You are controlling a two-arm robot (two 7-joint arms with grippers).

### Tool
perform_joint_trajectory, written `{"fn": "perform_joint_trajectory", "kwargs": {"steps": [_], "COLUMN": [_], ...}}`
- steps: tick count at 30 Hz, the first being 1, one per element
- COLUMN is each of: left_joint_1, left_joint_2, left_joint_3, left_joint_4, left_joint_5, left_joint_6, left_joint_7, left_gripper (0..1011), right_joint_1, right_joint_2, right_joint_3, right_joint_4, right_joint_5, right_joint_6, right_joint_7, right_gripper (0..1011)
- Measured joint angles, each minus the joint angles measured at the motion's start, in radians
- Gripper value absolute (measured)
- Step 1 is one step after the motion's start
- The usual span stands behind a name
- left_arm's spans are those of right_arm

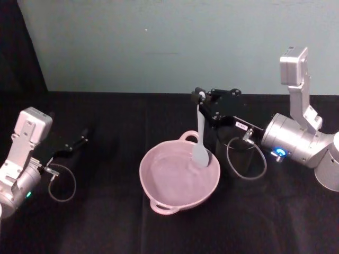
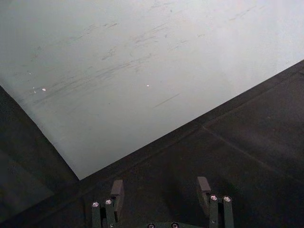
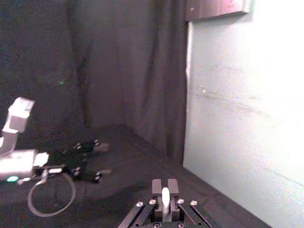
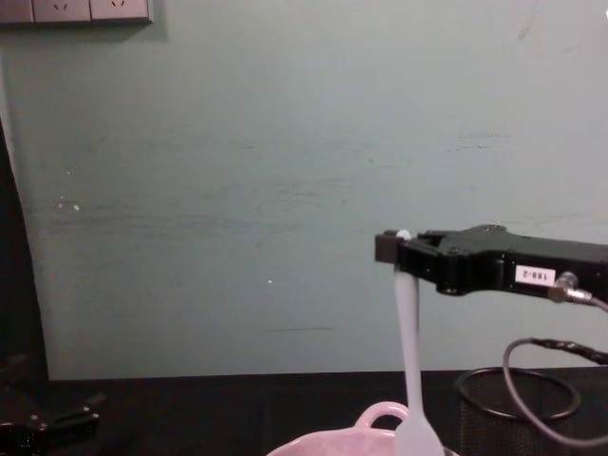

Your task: Use the one hand to pick up the spoon and stir the clear water in the bowl.

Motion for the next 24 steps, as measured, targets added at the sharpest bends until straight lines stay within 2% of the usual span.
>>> {"fn": "perform_joint_trajectory", "kwargs": {"steps": [6, 10, 14, 19, 24], "left_joint_1": [0.0, 0.0, 0.0, 0.0, 0.0], "left_joint_2": [0.0, 0.0, 0.0, 0.0, 0.0], "left_joint_3": [0.0, 0.0, 0.0, 0.0, 0.0], "left_joint_4": [0.0, 0.0, 0.0, 0.0, 0.0], "left_joint_5": [0.0, 0.0, 0.0, 0.0, 0.0], "left_joint_6": [0.0, 0.0, 0.0, 0.0, 0.0], "left_joint_7": [0.0, 0.0, 0.0, 0.0, 0.0], "left_gripper": [1005, 1005, 1005, 1005, 1005], "right_joint_1": [-0.021, -0.022, -0.016, 0.003, 0.029], "right_joint_2": [0.008, -0.006, -0.022, -0.049, -0.077], "right_joint_3": [-0.033, -0.067, -0.082, -0.096, -0.095], "right_joint_4": [-0.056, -0.078, -0.08, -0.062, 0.001], "right_joint_5": [-0.023, -0.029, -0.023, -0.006, 0.011], "right_joint_6": [0.023, 0.033, 0.034, 0.027, 0.008], "right_joint_7": [0.023, 0.05, 0.066, 0.08, 0.084], "right_gripper": [84, 84, 84, 84, 84]}}
